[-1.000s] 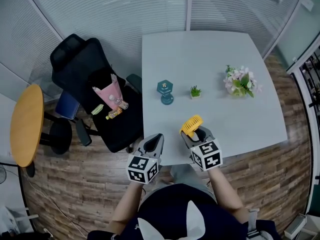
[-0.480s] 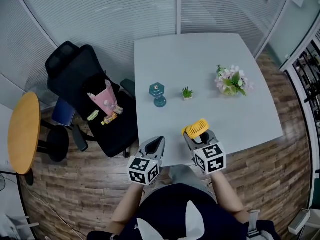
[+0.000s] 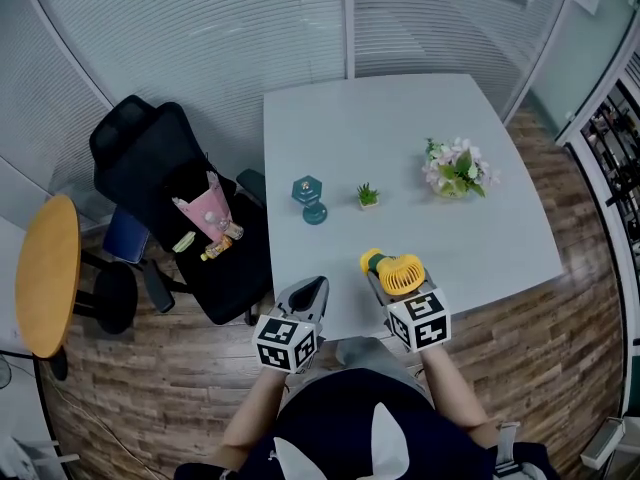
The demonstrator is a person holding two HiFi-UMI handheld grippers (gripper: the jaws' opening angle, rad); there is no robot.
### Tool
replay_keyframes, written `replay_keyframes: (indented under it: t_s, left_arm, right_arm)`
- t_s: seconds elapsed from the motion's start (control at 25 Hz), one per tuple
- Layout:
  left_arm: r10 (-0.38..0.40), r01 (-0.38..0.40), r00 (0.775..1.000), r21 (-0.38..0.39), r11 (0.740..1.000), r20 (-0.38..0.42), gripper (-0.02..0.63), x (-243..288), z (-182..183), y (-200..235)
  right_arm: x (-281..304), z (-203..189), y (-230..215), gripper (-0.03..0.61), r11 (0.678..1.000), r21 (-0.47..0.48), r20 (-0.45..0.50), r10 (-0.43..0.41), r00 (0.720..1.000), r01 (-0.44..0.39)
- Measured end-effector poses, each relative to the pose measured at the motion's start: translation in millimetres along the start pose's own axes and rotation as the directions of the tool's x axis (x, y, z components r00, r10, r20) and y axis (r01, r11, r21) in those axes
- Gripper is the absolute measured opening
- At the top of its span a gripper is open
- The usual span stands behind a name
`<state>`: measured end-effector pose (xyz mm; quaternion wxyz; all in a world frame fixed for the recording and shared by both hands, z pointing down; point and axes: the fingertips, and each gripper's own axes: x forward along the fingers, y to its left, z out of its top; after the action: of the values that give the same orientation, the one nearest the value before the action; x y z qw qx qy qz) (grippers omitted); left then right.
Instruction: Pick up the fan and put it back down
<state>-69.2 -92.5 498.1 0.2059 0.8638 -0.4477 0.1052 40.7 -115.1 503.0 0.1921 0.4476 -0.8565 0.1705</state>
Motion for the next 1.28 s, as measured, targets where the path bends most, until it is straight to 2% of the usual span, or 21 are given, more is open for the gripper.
replay_keyframes:
  t_s: [0.56, 1.28]
  left_arm:
    - [0.003, -0.003, 1.0, 0.003, 1.0, -0.014, 0.021, 27, 9, 2]
    - [0.026, -0.026, 0.999, -0.015, 1.0, -0.029, 0.021, 76, 25, 28]
  right_arm:
    - [11, -4, -43, 0.178, 0.999, 0.012, -0.049, -0.036, 0.998, 0.036]
    - [51, -14, -118, 0.178, 0.994, 0.021, -0.136, -0.108, 0.985, 0.112]
